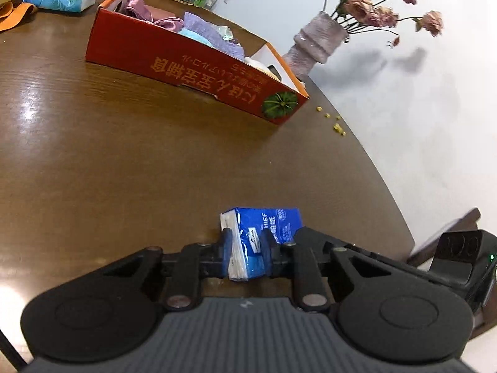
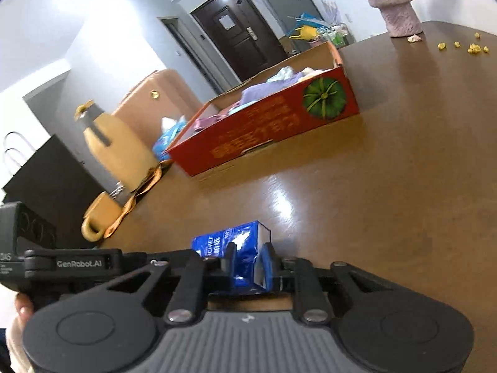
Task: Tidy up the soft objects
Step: 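Carry the blue tissue packet into the red box and open both grippers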
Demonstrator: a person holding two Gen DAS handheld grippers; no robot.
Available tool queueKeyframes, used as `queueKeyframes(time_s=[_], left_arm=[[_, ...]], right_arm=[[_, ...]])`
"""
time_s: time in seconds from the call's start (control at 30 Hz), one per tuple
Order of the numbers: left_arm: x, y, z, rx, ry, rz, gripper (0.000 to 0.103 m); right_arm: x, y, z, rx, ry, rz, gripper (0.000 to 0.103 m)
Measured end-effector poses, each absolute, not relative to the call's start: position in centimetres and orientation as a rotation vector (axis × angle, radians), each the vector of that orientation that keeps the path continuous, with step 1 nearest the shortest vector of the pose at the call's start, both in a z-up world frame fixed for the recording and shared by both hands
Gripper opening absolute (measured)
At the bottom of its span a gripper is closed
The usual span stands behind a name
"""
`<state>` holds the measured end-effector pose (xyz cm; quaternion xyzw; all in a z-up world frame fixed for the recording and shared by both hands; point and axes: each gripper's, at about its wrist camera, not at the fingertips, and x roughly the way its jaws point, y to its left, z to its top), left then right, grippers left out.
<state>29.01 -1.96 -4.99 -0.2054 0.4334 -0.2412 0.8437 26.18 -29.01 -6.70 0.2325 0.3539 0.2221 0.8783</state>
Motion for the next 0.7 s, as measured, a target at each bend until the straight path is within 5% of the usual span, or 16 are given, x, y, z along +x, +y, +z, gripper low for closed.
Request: queueKeyframes(time_s=[0.27, 0.7], left_arm=[[28.2, -2.0, -4.9, -0.423, 0.874, -0.458, 0.034], [28.0, -2.3, -6.3, -0.414, 0.883, -0.477, 0.026]], right_arm=[[26.5, -28.0, -7.0, 0.438, 0.729, 0.42, 0.02], [26.4, -27.7, -7.6, 0.43, 0.731, 0.428, 0.019]])
